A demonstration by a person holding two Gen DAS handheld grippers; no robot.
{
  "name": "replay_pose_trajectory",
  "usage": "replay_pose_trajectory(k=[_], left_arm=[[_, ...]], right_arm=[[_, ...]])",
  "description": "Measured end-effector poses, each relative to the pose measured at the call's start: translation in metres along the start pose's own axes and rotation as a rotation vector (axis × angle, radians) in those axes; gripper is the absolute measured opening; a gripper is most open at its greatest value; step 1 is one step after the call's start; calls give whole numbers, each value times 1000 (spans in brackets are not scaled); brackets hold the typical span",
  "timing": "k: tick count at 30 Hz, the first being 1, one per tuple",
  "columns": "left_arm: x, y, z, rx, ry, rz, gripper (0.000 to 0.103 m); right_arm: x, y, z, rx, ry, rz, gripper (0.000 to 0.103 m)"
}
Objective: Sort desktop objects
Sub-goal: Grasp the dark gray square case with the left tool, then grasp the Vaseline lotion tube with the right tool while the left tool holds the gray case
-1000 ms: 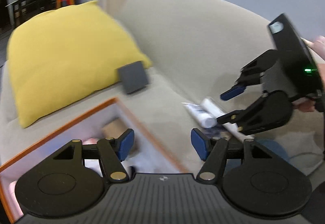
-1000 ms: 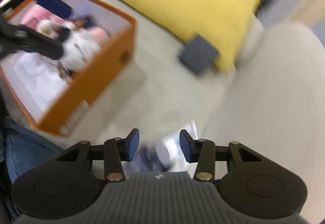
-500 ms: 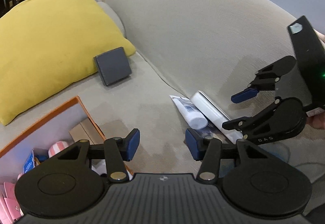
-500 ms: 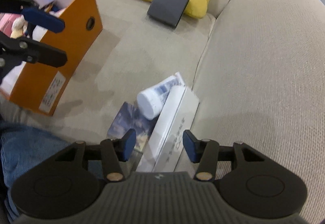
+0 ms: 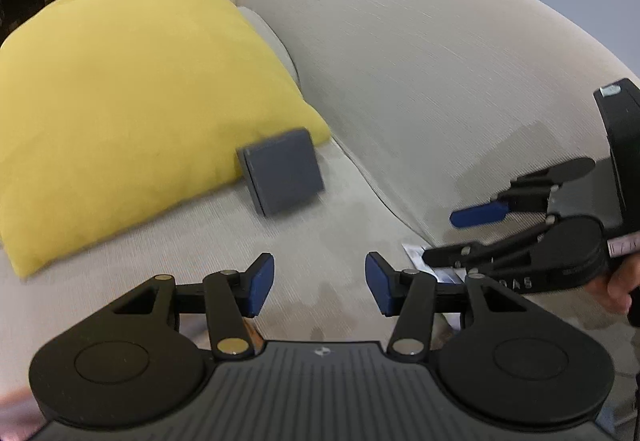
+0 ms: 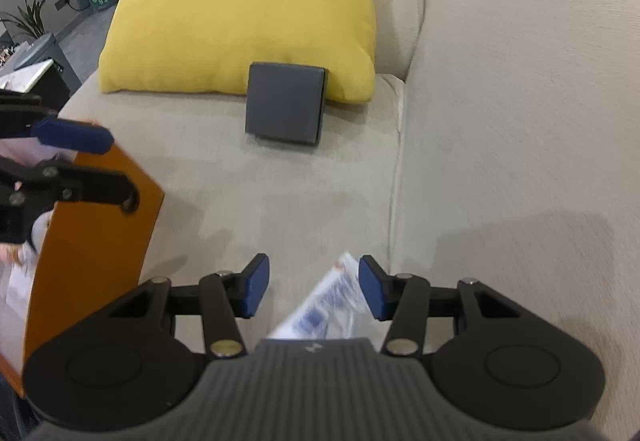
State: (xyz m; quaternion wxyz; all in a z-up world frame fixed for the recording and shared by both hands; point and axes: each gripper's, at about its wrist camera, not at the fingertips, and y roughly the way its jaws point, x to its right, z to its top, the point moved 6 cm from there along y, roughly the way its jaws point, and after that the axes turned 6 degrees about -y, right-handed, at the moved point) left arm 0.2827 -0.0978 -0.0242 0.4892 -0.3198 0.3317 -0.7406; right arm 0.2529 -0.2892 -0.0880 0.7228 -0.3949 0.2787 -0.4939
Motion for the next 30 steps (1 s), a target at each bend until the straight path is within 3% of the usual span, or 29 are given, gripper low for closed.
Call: replay_pose_trajectory(k=[4,8,14,23,26,30], left_arm=[[-15,28,27,-21,6,9,69],[-34,61,48,-59,-28,15,75],[-51,109,66,-128,-13,13,76],[-60,149,76,-206,43,-3,79],[-59,155,78,-205,36,-22,78],[-49,152,79,-195,55,-47,62]], right_arm=[[6,21,25,34,9,8,45],[16,44,49,85,52,12,33],[27,77,68,127,92,24,22],[29,100,79,150,69,64,20],[26,106,79,145,60,77,19],[27,114,78,123,60,56,19]])
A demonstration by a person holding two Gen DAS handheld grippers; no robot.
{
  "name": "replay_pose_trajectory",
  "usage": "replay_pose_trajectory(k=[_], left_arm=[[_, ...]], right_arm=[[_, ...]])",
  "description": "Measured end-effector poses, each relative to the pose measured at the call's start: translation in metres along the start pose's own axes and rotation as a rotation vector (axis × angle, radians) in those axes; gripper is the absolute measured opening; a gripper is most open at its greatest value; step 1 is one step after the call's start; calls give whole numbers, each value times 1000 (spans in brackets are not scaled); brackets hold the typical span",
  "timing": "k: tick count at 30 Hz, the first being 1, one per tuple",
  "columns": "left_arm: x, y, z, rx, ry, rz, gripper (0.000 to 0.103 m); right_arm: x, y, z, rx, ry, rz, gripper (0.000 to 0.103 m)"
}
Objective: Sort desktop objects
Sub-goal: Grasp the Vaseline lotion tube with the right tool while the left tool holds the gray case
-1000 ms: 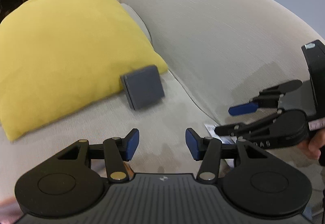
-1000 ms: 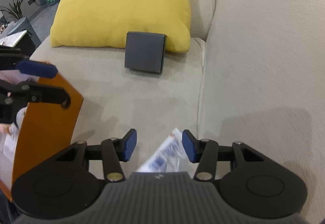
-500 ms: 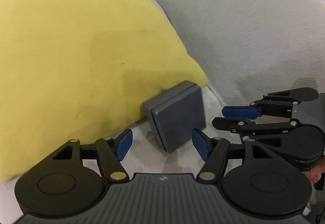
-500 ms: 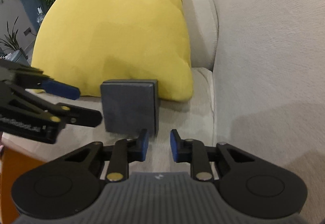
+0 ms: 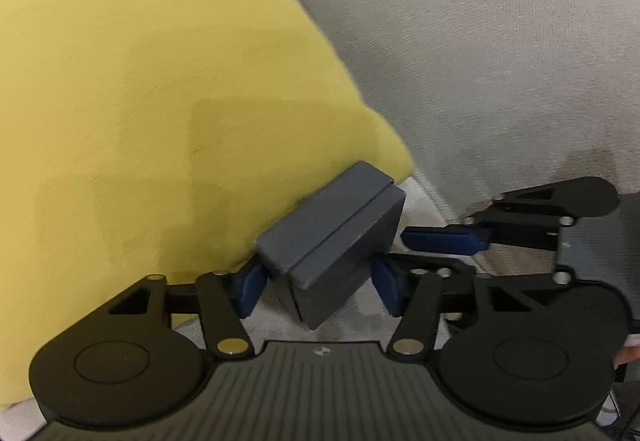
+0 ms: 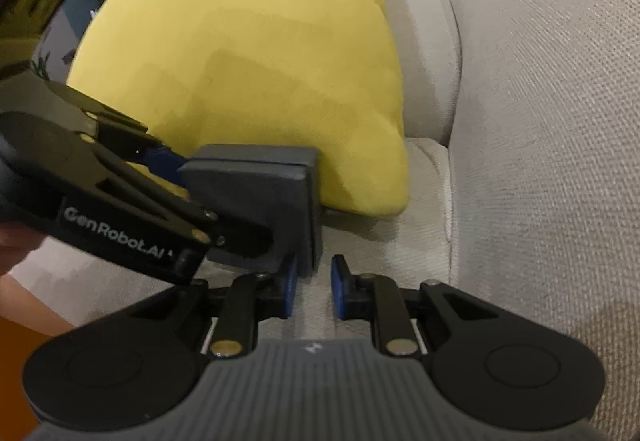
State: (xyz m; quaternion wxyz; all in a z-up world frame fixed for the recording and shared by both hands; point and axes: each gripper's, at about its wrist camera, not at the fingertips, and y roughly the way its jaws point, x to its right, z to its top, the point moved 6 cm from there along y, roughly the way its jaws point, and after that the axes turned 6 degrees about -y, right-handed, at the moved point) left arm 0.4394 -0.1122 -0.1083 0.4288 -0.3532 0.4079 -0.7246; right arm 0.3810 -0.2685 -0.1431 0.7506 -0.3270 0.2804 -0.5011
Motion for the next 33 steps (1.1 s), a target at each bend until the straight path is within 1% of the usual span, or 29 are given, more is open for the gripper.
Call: replay_pose_trajectory(k=[1,3,5,7,11,13,16,19,21,24,26,28,30,31,32,33], left_arm=[[3,-2,-1,6,11,-2,60],[8,-7,-4,17,29,-4,52],[11,-14,-8,34,13,-19,48],[12,-26,-13,56,-3,-34,45],[17,-53,-25,102,-28,-40,44],[21,-71,-33,132,-34,-52,44],[23,-97,-44,163,-46,-59,44],[28,-118,-55,193,-64,-67,44],[29,-135,-64,215,-73,-76,44],[31,-157,-77,245,-89,-80,44],[31,-170,-87,267,-98,-80,44],[32,-182,-97,285,-106,-80,44],[32,-193,-107,295,-114,-82,44],[31,-199,-112,299,-117,-85,44],[31,-203,-117,301,-120,-89,44],[31,-208,-123,303,-123,-91,44]], right_arm=[[1,-1,0,-3,3,-2,19],[2,-6,0,-8,16,5,19],[1,-13,0,-31,24,0,23],[-1,-22,-1,-75,19,-23,23],[-4,-37,-10,-194,6,-75,38],[-5,-45,-16,-260,-4,-105,43],[-5,-51,-29,-359,3,-149,43],[-13,-49,-44,-453,-28,-170,43],[-19,-47,-53,-498,-52,-186,43],[-19,-40,-64,-561,-31,-204,43],[-18,-34,-70,-592,-18,-222,40],[-17,-27,-75,-617,-12,-241,39],[-15,-23,-77,-621,-1,-253,40],[-15,-24,-77,-622,6,-256,39],[-16,-25,-76,-619,3,-258,32],[-15,-27,-76,-613,3,-263,30]])
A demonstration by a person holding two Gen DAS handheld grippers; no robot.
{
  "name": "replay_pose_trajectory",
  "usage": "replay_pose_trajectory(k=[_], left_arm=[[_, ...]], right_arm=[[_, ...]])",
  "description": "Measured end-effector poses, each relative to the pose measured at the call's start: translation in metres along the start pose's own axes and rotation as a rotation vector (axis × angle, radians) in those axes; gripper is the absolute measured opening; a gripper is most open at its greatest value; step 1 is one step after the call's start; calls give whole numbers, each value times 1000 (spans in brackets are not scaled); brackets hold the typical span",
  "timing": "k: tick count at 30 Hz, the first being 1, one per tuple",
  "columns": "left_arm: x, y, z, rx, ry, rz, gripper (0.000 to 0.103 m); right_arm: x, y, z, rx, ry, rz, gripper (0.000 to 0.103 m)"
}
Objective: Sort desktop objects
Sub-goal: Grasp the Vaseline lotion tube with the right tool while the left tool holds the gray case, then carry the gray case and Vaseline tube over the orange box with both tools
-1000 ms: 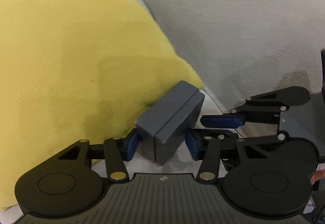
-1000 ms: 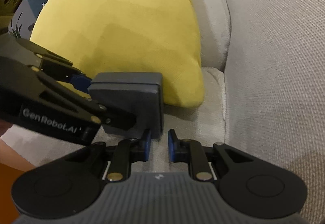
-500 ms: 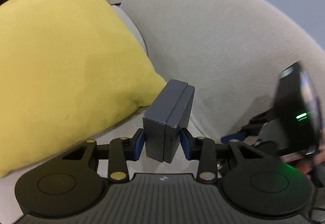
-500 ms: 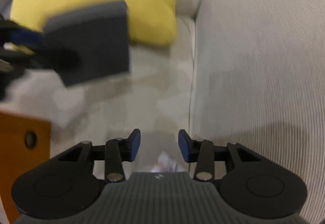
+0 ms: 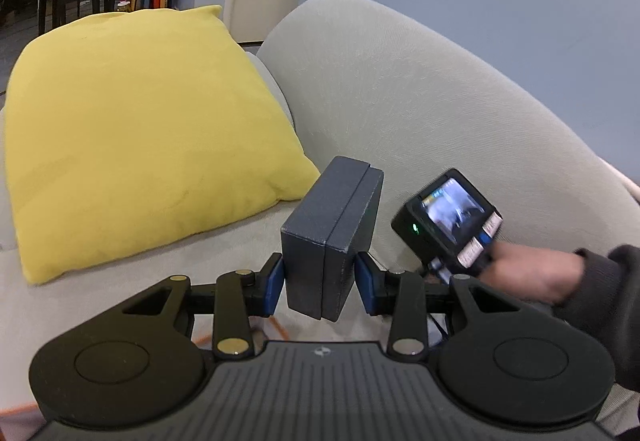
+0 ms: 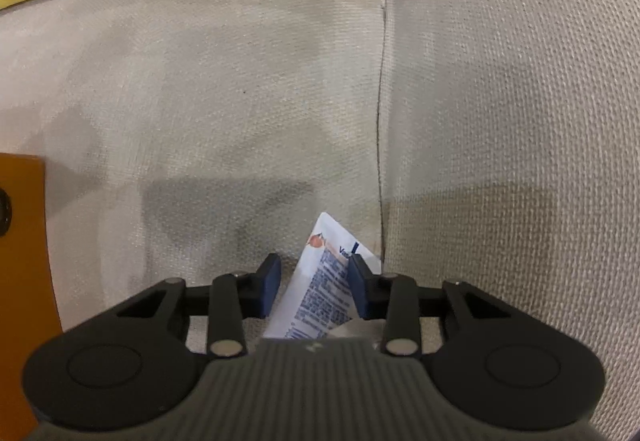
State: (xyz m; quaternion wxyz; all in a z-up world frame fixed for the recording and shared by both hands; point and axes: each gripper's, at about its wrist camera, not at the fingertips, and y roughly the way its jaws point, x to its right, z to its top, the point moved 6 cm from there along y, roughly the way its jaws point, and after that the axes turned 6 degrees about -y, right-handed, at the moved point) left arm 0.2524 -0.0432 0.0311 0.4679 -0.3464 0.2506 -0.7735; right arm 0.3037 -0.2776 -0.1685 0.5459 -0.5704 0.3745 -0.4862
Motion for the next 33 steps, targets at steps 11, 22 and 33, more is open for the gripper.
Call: replay_pose_trajectory(k=[11,22,33], left_arm=[[-13,-48,-40,19,-74,37,44],[-33,-83,-88,-34,-172,76,44],[-40,-80,-145,-131,-271,105,44]], right_arm=[[-16,-69,-25,218,-5,97,15],[-61,-118,-33,384,-52,186,14],[-60,-97,-57,306,-82,204,17]])
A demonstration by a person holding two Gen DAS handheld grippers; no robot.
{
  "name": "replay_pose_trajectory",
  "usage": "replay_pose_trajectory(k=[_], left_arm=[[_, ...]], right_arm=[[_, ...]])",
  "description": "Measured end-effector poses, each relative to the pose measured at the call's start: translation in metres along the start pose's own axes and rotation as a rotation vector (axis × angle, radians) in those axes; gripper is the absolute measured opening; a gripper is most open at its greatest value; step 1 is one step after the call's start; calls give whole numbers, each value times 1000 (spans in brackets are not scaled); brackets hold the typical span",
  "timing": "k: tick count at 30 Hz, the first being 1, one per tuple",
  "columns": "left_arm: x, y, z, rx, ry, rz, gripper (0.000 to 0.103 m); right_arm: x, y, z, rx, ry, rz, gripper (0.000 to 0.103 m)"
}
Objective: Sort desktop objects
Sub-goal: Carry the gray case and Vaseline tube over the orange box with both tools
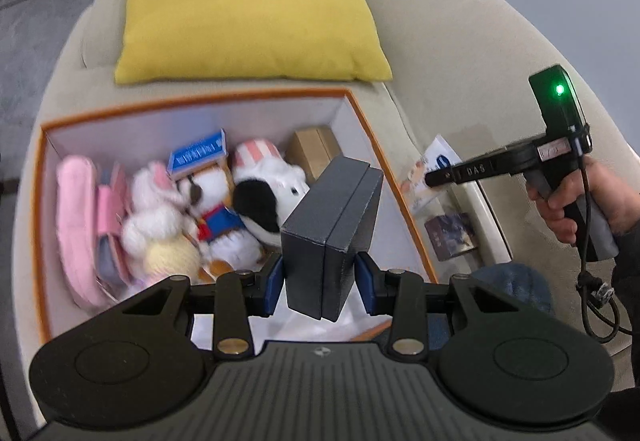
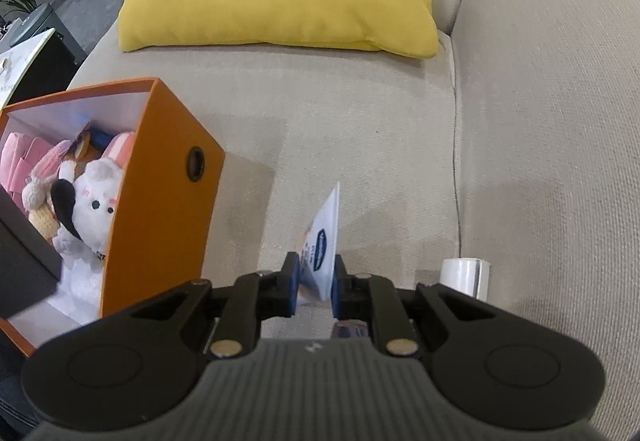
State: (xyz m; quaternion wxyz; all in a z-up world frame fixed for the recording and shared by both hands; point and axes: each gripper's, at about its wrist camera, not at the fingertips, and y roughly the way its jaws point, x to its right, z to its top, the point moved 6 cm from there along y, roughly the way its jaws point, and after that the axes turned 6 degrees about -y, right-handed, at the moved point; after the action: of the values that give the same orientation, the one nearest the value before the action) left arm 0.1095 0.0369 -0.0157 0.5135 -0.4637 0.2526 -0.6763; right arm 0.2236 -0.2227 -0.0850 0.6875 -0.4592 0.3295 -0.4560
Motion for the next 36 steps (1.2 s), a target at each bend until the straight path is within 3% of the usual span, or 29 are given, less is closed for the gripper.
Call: replay_pose_trajectory(k=[5,18,22,26,30,36], left_arm=[[-6,16,-12,-62,-52,11,44],[-18,50,-11,-175,-111,57,42],[-17,49,-6,-177,-99,55,40],[-16,52,-6,-175,-80,70,36],[-16,57,-10,-183,-86,36,36],[-14,63,-11,-167,-82,-12,36]], right_arm=[[-2,-6,2,25,-17,-4,14],[-80,-134,25,319,-191,113,14],[-118,-110,25,266,-315,95,14],[-140,-72,23,213,-428,4,14],[-151,-44,20,144,-502,-27,14],[-154,-20,19,106,-577,-130,14]])
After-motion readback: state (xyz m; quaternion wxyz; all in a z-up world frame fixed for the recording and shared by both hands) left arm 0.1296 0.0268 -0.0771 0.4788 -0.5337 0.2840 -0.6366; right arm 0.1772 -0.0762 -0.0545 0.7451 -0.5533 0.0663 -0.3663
